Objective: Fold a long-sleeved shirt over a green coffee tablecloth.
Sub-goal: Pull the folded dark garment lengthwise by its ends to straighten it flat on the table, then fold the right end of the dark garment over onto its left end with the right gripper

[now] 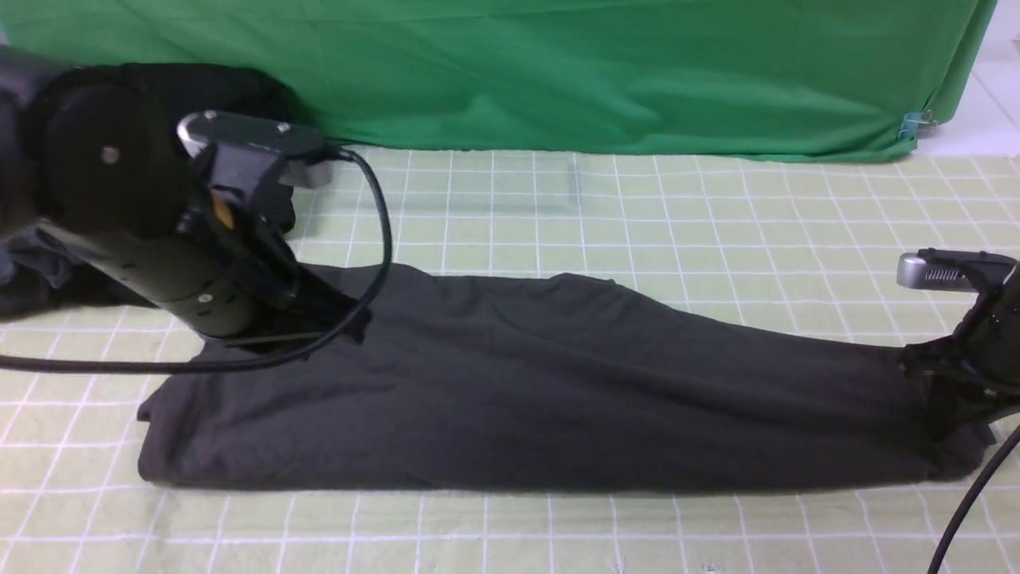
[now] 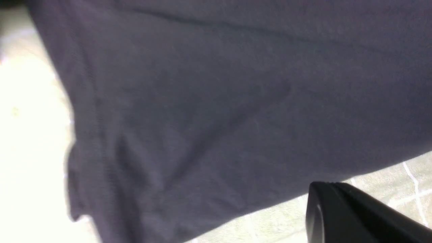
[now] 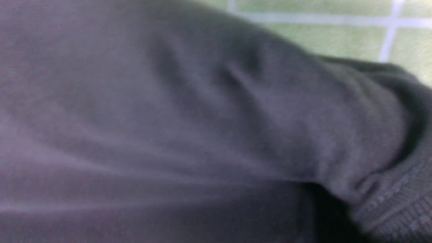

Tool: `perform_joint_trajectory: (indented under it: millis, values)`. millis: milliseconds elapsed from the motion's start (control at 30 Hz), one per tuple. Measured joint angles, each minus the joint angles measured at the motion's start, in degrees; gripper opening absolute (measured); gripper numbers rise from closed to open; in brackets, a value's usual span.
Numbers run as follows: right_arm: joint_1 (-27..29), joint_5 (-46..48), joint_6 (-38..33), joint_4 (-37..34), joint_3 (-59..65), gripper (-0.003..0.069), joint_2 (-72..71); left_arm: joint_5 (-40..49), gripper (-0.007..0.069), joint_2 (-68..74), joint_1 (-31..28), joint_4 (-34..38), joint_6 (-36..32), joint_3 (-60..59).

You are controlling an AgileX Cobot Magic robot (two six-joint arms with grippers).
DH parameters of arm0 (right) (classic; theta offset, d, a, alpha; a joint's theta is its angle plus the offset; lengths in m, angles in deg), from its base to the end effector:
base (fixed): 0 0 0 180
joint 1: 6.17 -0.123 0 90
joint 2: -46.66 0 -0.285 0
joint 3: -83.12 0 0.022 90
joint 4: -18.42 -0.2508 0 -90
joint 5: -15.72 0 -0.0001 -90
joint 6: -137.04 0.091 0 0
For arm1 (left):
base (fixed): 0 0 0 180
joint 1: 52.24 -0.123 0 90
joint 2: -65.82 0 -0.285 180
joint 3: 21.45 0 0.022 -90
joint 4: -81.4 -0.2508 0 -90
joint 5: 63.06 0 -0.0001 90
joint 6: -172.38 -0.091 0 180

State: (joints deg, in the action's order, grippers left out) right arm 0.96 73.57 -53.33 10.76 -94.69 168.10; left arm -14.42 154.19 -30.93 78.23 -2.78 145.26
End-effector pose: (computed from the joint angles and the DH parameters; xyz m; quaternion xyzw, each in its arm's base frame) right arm 0.3660 -0.0354 0.1552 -0.0081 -0.9983 -0.0574 0.0042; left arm 0.2687 -0.1008 0.2998 0.1506 0.9545 -0.0338 0.2551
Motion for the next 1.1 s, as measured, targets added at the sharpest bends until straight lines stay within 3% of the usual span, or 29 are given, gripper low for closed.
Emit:
perform_joint_trajectory:
  millis: [133, 267, 433, 600, 800, 1100]
  values:
    - [1.3, 2.3, 1.5, 1.5, -1.0, 0.0036, -0.5, 1.7, 0.0003, -3.5, 0.0, -4.6, 3.6, 0.0]
    - [3.3, 5.5, 3.8, 5.3, -3.1, 0.0034, -6.3, 8.0, 0.0003, -8.6, 0.0, -14.1, 9.2, -0.2]
    - [1.4, 10.6, 5.2, 4.6, -6.8, 0.0033, -12.4, 13.2, 0.0003, -10.7, -2.1, -18.9, 12.2, -0.2]
    - [-6.5, 11.4, 7.5, 2.7, -9.4, 0.0032, -16.7, 13.4, 0.0003, -9.5, -10.6, -14.6, 12.5, -0.3]
    - [-22.7, 11.0, 11.1, -6.7, -15.6, 0.0032, -16.4, 10.8, 0.0003, -7.9, -20.9, -4.2, 8.1, -0.3]
    - [-41.7, 7.9, 15.0, -14.3, -31.1, 0.0032, -2.6, 9.1, 0.0003, -7.9, -22.6, 2.0, 4.0, -0.3]
